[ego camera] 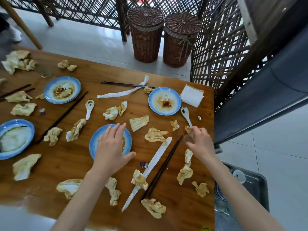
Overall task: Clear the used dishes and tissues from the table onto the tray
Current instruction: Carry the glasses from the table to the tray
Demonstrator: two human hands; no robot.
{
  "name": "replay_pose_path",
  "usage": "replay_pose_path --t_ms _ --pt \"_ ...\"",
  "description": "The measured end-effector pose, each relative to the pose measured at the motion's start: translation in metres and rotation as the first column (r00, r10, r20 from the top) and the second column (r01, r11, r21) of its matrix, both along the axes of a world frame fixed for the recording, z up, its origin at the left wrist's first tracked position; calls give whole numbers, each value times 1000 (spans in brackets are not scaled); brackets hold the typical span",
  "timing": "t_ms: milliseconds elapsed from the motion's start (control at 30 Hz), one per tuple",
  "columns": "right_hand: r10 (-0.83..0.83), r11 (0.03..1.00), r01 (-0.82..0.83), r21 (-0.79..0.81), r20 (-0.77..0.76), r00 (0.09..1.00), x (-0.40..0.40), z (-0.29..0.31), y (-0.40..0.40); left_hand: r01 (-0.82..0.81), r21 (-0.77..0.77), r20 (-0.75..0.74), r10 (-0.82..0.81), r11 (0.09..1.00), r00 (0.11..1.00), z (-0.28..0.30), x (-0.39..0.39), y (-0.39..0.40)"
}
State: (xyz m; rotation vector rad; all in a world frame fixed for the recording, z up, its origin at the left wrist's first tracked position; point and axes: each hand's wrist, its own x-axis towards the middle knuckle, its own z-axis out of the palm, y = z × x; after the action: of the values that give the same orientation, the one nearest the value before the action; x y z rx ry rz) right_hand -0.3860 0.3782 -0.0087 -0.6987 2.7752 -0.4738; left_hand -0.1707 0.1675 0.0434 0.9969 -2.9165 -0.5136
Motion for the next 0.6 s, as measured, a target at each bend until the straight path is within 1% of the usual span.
replay_pose_path --t_ms 100,233,400,600 --pt "31 998 -30 -48 25 999 21 10 -21 -21 -2 -10 21 1000 1000 3 15 -19" --pt "80 989 -79 -122 7 997 56 24 -60 -31 -13 1 31 999 1000 4 40 -55" --pt "103 983 -102 -153 -5 995 111 37 -120 -36 -13 -16 36 999 999 6 78 -119" --pt "110 959 -107 -261 -5 994 179 42 -209 -14 -58 16 15 998 1000 10 135 -213"
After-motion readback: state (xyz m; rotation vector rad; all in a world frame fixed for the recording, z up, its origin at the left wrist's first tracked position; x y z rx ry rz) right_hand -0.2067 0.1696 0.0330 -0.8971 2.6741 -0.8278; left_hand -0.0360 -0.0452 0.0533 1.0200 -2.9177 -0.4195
